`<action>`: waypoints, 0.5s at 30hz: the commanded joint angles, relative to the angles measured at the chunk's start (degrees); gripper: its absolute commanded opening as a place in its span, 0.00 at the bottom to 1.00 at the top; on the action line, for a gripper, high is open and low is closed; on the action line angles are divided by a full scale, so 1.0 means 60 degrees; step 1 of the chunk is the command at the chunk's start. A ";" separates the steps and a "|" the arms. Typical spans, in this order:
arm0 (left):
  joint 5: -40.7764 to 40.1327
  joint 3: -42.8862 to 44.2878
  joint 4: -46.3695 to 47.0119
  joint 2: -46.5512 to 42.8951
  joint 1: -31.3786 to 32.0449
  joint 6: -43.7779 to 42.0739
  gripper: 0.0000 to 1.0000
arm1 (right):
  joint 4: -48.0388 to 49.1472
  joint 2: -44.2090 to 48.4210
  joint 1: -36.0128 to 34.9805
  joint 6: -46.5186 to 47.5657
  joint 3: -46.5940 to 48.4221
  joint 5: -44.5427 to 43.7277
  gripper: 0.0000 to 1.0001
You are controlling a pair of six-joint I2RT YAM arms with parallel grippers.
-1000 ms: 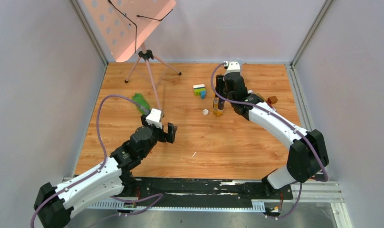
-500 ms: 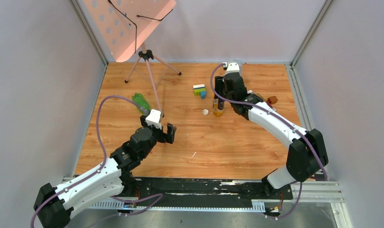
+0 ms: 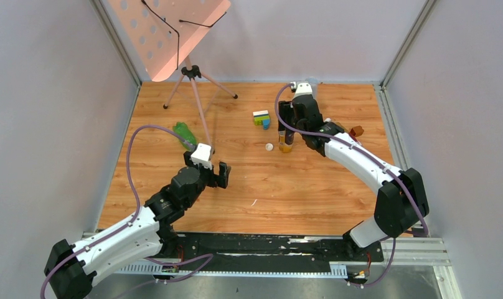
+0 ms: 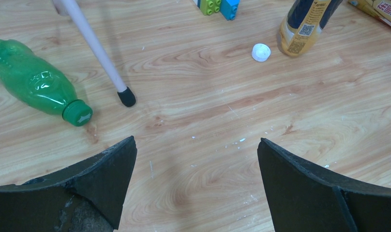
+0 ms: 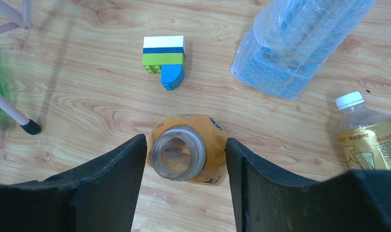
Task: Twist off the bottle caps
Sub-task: Place the plastic bottle at the center of the board.
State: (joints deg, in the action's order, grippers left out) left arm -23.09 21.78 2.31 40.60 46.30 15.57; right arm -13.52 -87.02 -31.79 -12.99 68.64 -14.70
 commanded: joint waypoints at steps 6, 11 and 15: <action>-0.0301 0.0064 0.0034 -0.0021 -0.0027 0.0061 1.00 | -0.0061 -0.0035 -0.0034 0.0019 0.0487 0.0050 0.67; -0.0356 0.0088 0.0018 -0.0017 -0.0027 0.0010 1.00 | -0.0075 -0.0015 -0.0034 0.0087 0.0567 0.0004 0.68; -0.0377 0.0116 -0.0003 -0.0001 -0.0027 -0.0003 1.00 | -0.0089 0.0001 -0.0021 0.0126 0.0611 -0.0071 0.72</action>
State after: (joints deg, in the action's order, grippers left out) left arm -24.12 21.78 1.06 40.62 46.30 15.55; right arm -14.17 -87.02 -31.79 -12.93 69.56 -14.48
